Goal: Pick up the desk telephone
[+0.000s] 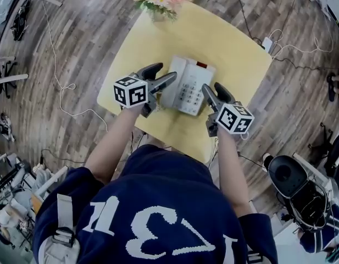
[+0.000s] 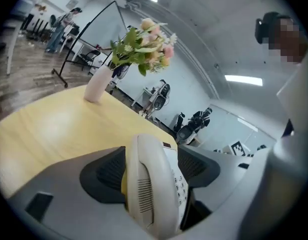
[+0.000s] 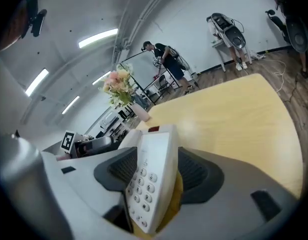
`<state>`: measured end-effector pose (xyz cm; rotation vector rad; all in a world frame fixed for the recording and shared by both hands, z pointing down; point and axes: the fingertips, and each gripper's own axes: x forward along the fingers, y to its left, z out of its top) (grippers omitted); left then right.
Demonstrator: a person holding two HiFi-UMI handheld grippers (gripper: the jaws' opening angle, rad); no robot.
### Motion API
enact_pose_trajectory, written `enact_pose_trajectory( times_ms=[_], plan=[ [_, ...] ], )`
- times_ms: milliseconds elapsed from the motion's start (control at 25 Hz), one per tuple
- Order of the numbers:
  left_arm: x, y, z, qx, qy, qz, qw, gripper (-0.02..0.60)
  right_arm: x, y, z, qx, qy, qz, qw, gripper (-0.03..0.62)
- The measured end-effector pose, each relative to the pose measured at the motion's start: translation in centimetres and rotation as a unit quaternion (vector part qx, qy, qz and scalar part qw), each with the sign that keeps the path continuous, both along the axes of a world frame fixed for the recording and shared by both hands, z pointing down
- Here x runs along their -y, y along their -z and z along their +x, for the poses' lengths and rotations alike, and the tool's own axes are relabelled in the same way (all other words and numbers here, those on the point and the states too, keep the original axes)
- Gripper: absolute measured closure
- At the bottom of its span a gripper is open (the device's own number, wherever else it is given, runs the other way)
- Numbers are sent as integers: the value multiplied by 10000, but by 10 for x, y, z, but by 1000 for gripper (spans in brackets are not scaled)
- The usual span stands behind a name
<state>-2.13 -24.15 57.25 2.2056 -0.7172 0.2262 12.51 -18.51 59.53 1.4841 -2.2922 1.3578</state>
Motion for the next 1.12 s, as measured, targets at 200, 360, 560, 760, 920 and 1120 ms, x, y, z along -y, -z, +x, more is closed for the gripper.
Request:
enact_pose_trajectory(
  times_ms=[200,360,560,760,920,1120],
  plan=[
    [-12,-28,4,-77,-375,-506,9980,268,3,-25,-10,460,-13,-348,9983,352],
    [-18,-35,11,-130,-561,-768,9954,264,3,-36,-21,440,192,-496,9976,352],
    [-22,-40,17,-351,-875,-1224,9880,259,6,-43,-19,686,-225,-604,9956,350],
    [-24,-33,16,-229,-866,-1037,9906,261,3,-37,-15,752,-278,-537,9953,367],
    [-29,-8,14,-14,-934,-439,9947,268,7,-6,-19,489,42,-34,9988,370],
    [-30,43,9,-104,-753,298,9967,273,13,48,-22,245,282,720,9967,373]
  ],
)
